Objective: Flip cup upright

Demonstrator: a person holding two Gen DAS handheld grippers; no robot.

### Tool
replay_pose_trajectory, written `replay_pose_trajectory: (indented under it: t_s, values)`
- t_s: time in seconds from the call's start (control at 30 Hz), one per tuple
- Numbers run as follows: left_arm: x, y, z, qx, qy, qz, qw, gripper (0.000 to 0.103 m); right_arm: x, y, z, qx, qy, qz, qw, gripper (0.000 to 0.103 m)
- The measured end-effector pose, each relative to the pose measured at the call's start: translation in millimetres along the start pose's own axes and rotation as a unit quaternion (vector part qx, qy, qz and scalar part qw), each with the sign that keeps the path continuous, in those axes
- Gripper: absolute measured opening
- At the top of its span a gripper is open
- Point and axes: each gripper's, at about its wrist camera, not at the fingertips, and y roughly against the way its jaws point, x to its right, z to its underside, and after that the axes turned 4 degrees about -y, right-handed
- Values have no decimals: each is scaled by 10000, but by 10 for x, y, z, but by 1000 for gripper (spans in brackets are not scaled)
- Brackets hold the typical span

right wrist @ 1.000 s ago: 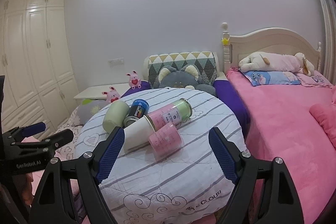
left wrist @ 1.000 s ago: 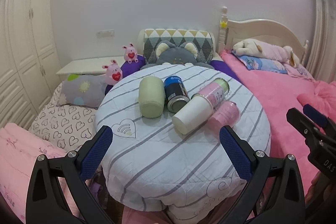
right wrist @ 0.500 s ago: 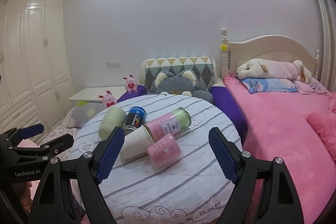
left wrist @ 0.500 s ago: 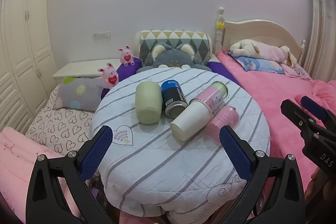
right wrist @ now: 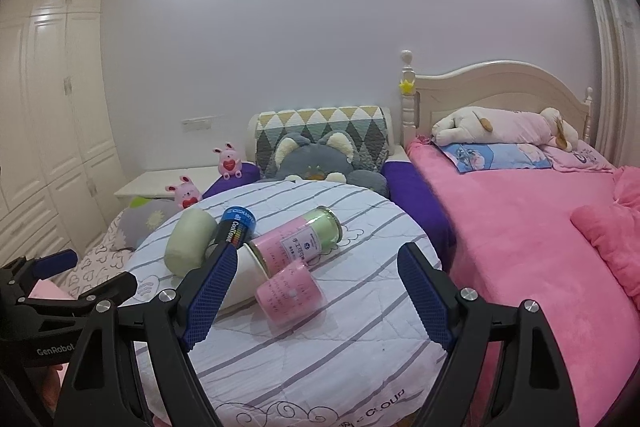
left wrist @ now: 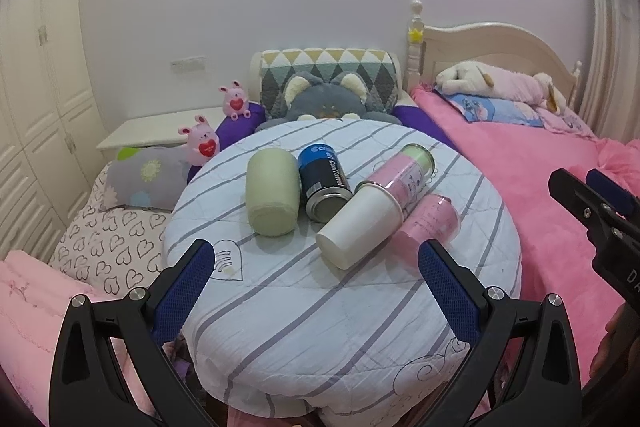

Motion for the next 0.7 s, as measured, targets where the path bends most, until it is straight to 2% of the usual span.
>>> replay_pose_trajectory:
  t_s: [0.7]
  values:
    - [194,-513,-81,-361,-207,26,9991,103,200,-385,11,-331,-189,99,9992,84]
